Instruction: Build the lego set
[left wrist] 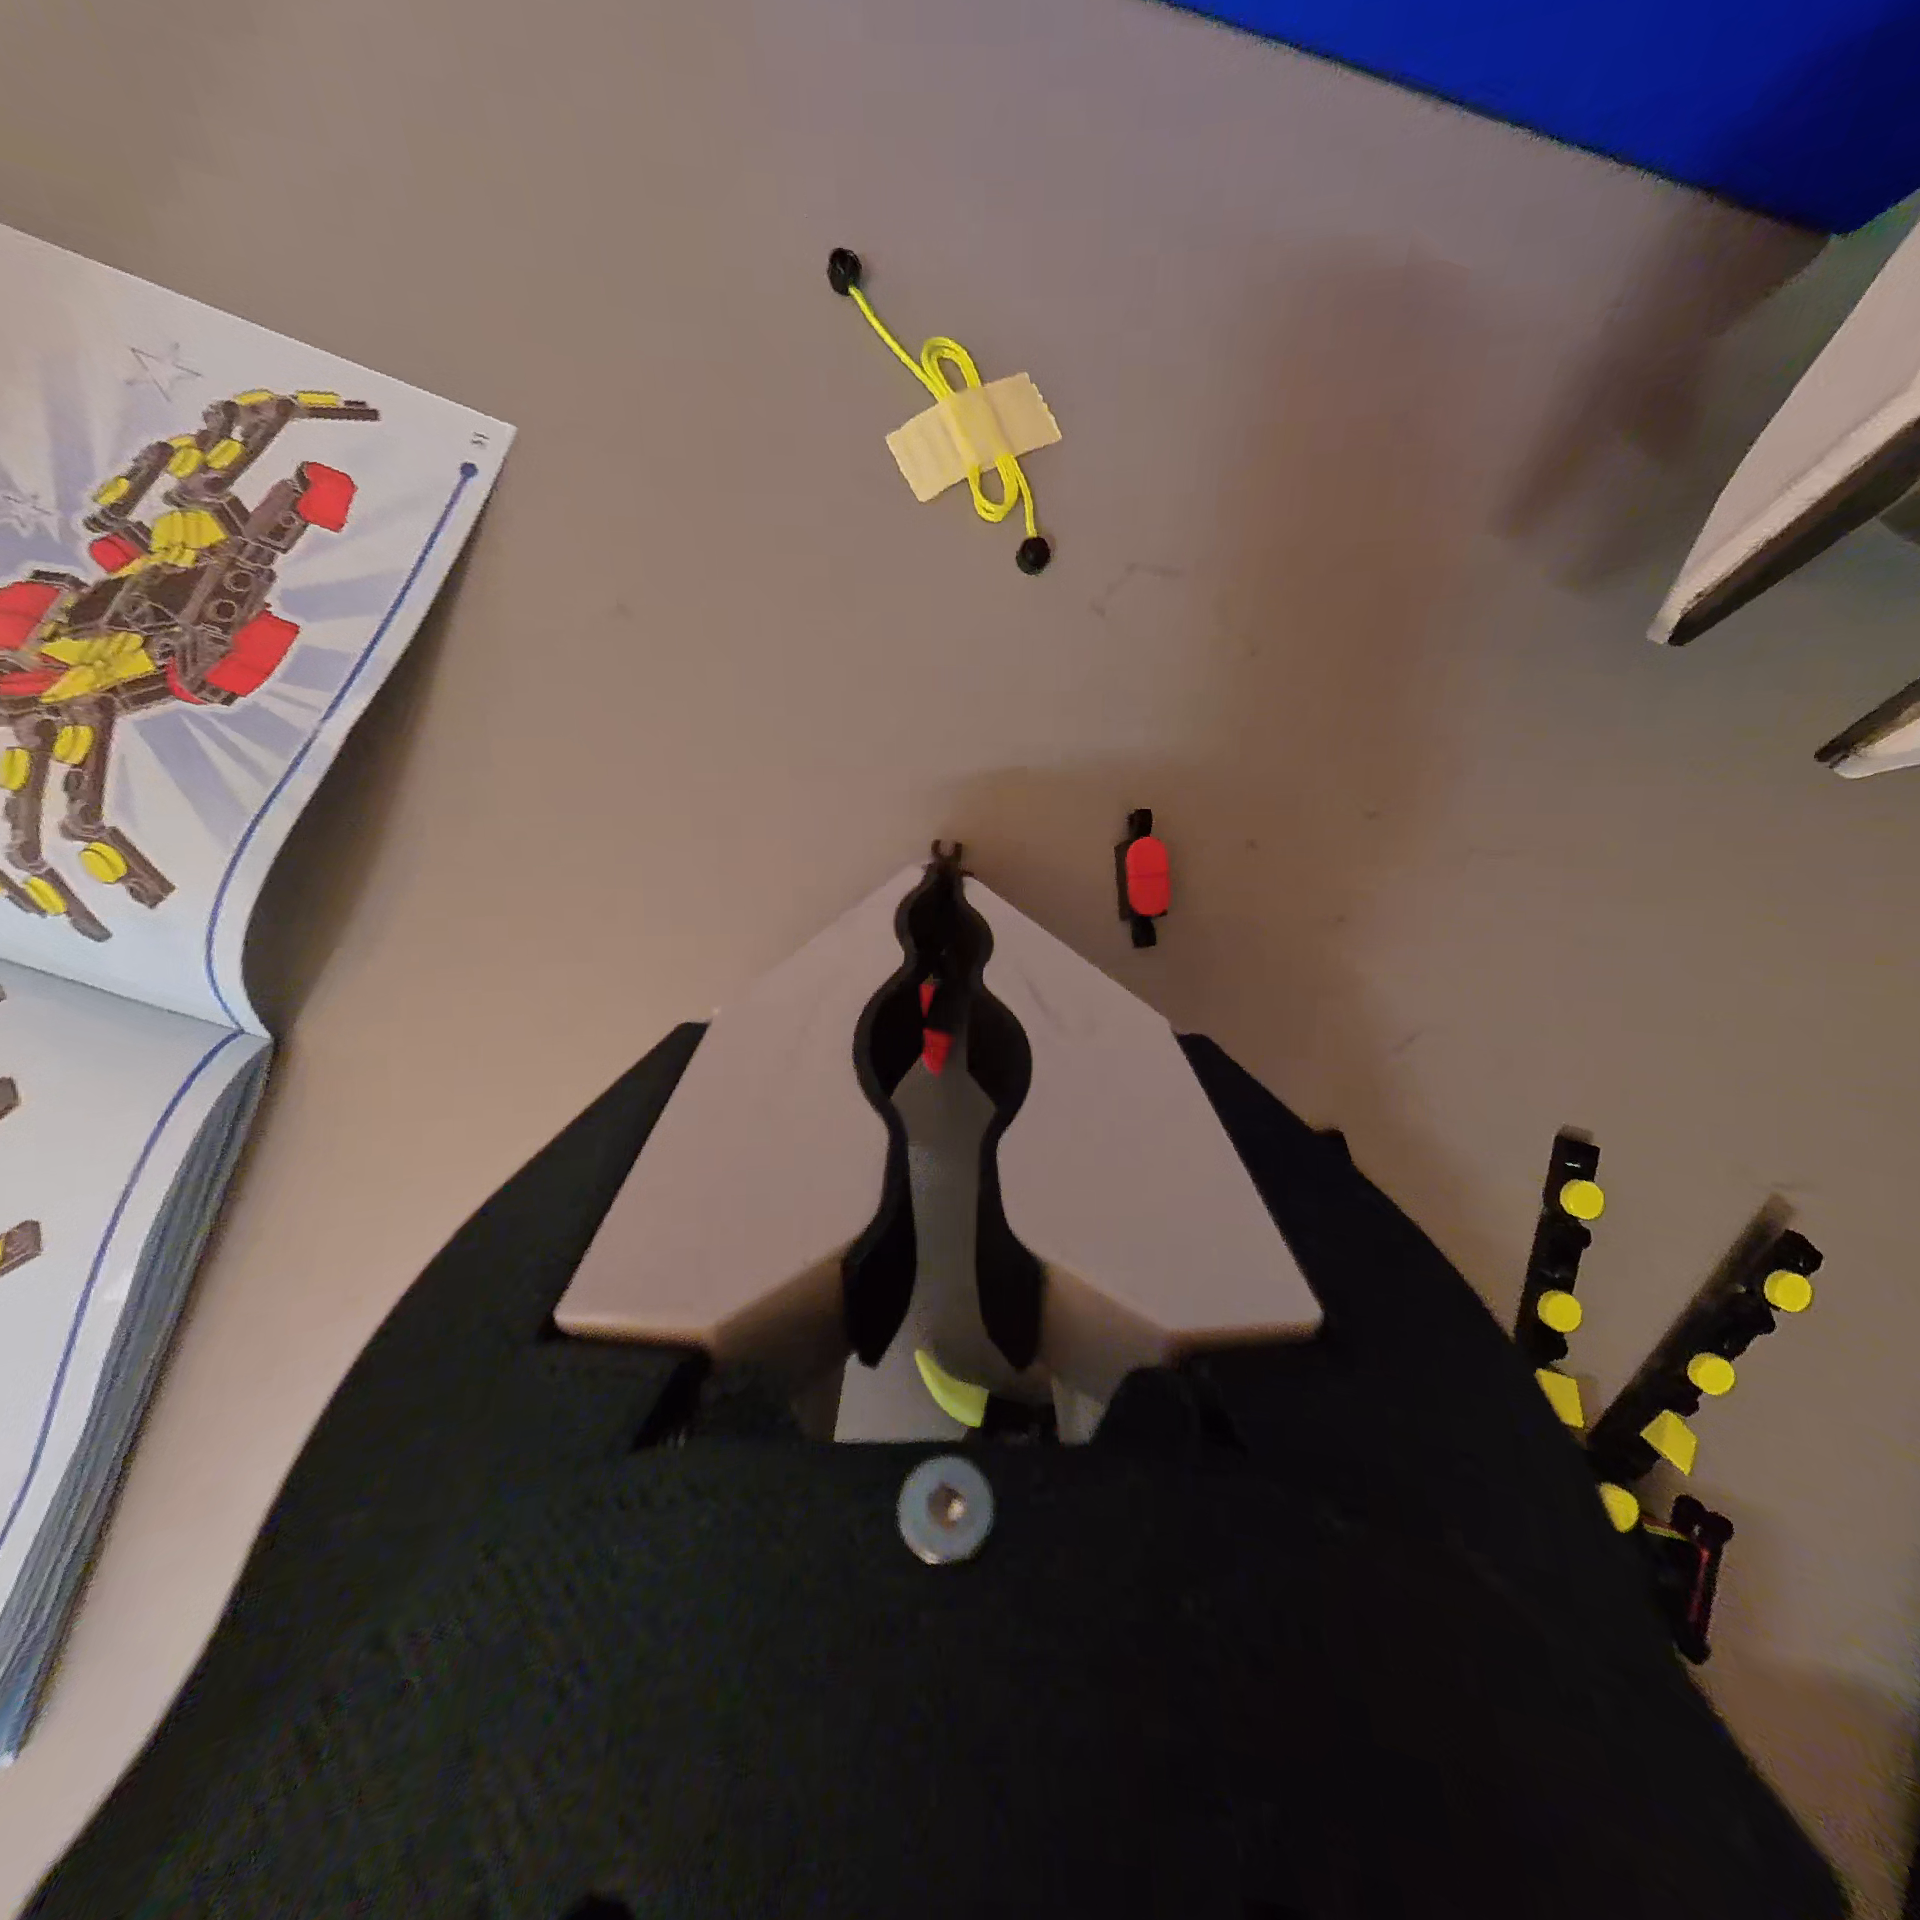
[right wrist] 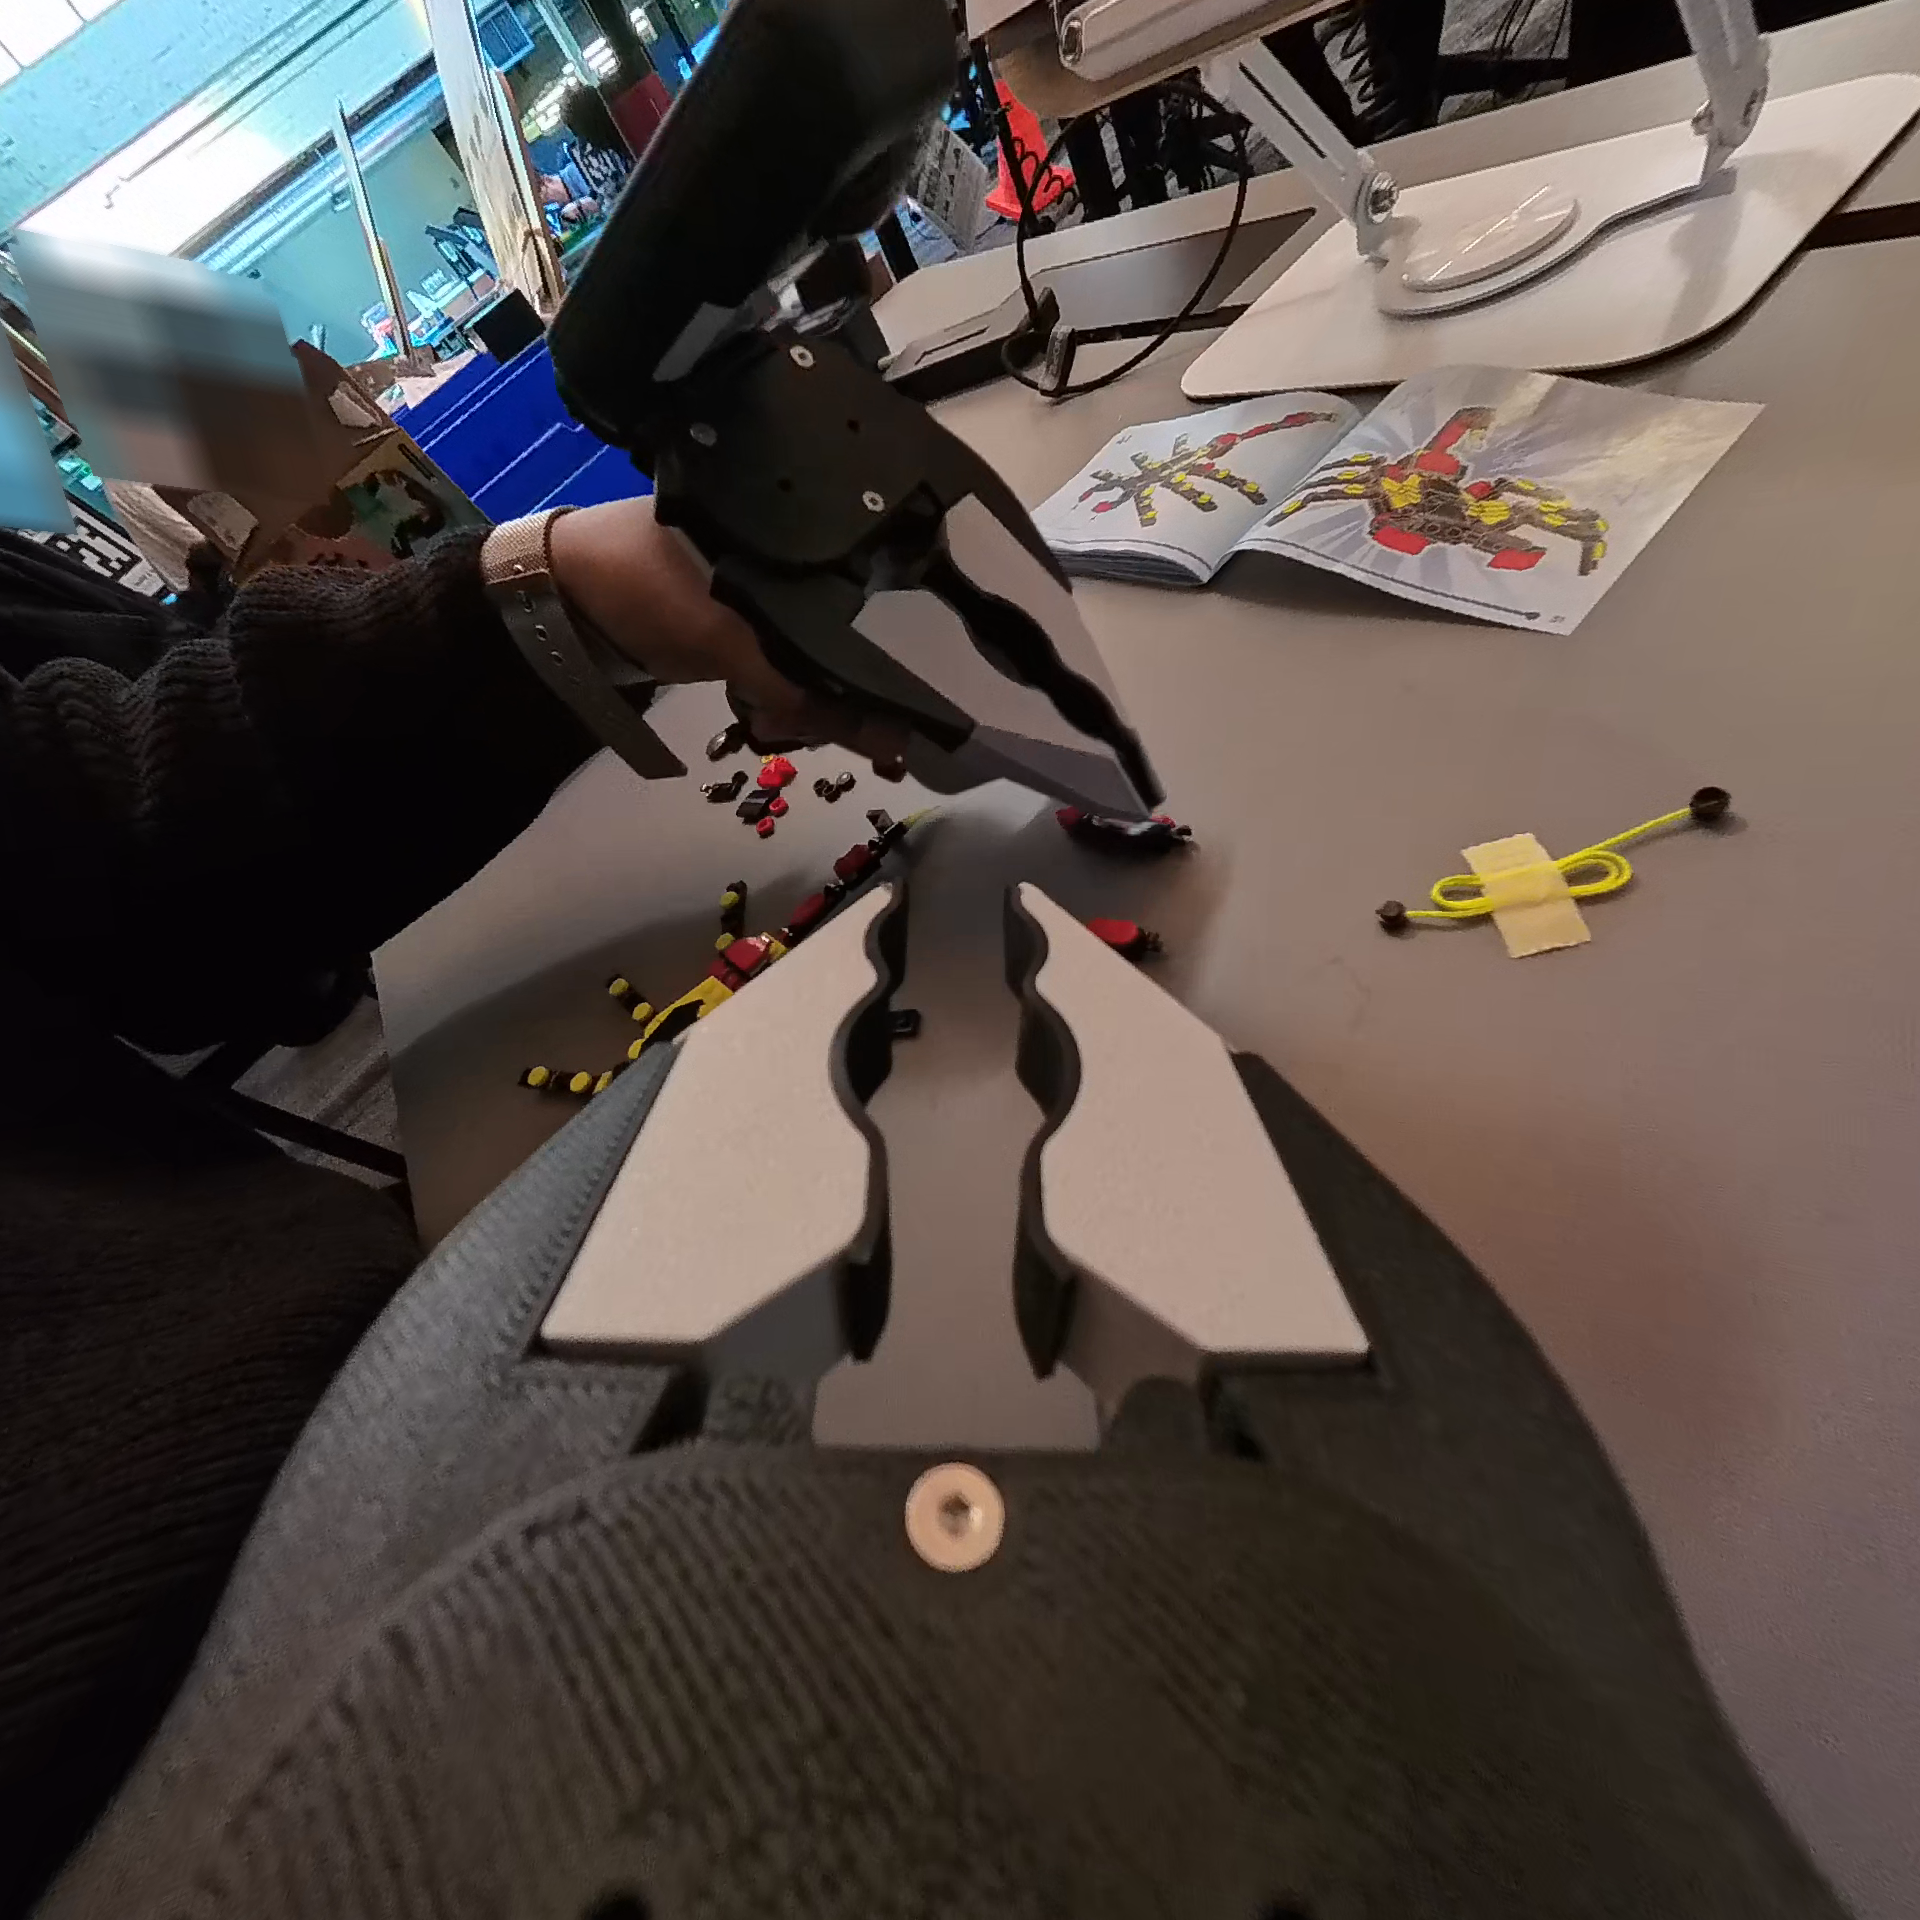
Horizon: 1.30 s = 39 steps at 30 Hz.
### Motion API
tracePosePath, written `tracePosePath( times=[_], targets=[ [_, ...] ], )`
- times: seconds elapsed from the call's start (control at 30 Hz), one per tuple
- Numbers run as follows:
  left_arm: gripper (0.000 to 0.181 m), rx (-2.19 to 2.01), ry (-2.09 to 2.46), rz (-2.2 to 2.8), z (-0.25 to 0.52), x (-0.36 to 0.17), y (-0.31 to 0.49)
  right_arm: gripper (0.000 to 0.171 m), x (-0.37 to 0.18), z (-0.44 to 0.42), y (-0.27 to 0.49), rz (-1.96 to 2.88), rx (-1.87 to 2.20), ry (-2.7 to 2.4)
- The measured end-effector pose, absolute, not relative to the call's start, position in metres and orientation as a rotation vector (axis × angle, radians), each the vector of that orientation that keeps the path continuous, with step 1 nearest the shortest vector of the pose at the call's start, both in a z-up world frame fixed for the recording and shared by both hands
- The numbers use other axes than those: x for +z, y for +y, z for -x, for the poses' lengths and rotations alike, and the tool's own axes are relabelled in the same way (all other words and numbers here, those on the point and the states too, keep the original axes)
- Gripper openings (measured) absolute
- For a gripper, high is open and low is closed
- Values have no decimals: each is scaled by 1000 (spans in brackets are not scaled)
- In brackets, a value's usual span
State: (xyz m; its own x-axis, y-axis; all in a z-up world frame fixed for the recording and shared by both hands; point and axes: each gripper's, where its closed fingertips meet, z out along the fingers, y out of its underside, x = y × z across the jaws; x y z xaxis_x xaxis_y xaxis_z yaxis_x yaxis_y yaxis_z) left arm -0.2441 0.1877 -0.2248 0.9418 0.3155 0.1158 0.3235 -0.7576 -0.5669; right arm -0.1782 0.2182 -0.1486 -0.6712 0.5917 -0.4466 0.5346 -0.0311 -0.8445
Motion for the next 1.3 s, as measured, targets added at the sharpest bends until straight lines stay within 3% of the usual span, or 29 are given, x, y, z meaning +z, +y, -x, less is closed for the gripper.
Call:
tracePosePath(
  times=[0.2,0.57,0.87,1.3],
  targets=[
    [11,-69,-466,2470,243,-223,189,16,-148,178,218,1251,1836,-2152],
    [8,-2,-465,2511,248,-231,185,16,-147,178,218,1249,1844,-2150],
    [8,742,-309,2610,301,-229,165,16,-146,177,217,1242,1846,-2150],
    [17,465,-493,2565,270,-233,174,16,-142,175,218,1236,1868,-2140]
  ],
)
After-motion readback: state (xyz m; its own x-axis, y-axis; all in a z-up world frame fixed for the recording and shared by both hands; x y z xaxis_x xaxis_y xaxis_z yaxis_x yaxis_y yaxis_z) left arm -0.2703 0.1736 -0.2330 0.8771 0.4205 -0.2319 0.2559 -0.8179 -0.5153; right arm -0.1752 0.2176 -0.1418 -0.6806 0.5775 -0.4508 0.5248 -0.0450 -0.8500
